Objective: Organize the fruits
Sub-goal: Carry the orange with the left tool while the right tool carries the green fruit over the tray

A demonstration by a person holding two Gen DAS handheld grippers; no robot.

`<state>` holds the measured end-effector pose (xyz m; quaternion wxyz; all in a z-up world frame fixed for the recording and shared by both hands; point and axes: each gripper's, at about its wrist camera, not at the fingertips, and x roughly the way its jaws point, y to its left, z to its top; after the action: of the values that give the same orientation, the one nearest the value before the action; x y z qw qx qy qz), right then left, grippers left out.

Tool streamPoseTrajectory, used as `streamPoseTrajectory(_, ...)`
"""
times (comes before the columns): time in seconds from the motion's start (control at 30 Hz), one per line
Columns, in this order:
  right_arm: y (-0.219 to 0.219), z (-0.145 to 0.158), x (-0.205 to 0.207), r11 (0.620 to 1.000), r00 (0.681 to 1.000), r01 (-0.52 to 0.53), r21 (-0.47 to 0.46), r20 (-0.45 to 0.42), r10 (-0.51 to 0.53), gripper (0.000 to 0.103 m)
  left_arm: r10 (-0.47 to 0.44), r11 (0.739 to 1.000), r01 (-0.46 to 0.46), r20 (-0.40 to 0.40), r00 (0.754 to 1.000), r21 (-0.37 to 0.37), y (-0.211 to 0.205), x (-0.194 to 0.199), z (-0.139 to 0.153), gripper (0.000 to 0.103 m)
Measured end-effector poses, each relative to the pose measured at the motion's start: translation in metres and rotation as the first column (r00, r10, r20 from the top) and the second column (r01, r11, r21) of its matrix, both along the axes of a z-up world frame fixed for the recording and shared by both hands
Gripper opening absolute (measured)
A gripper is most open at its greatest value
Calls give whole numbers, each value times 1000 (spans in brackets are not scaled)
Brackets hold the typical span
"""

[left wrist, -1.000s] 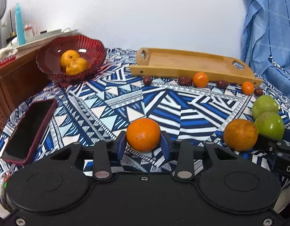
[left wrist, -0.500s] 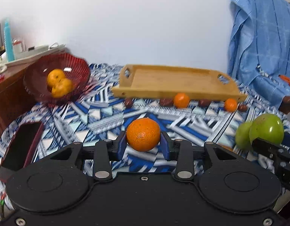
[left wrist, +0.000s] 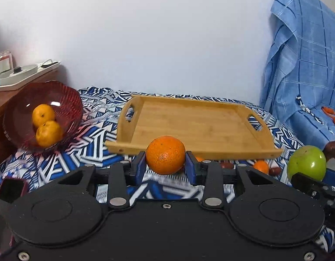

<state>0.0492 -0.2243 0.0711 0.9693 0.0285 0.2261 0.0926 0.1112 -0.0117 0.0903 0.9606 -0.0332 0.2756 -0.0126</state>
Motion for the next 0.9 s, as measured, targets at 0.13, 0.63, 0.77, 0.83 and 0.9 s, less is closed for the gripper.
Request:
streamPoseTrajectory(0.13, -5, 2, 31, 1000, 1000, 1, 6, -4, -1, 54, 7, 1000, -8, -22, 1000, -23, 2, 35, 0, 36)
streamPoseTrajectory(0.63, -14, -28, 152, 1000, 990, 3, 17, -142, -1, 54, 5, 1000, -6, -104, 995, -6, 13, 135, -33, 36)
streamPoseTrajectory(0.77, -15, -38, 170, 1000, 985, 14, 8, -169, -12, 54, 8, 1000, -10, -115, 993, -16, 17, 149, -40, 36)
streamPoseTrajectory(0.83, -17, -43, 177, 1000, 982, 24, 7, -187, -23, 54, 14, 1000, -17, -127, 992, -21, 19, 154, -45, 36)
streamPoseTrajectory(0.9, -18, -48, 181, 999, 978, 34, 6, -204, -32, 54, 19, 999, -23, -141, 990, -26, 21, 159, -51, 36)
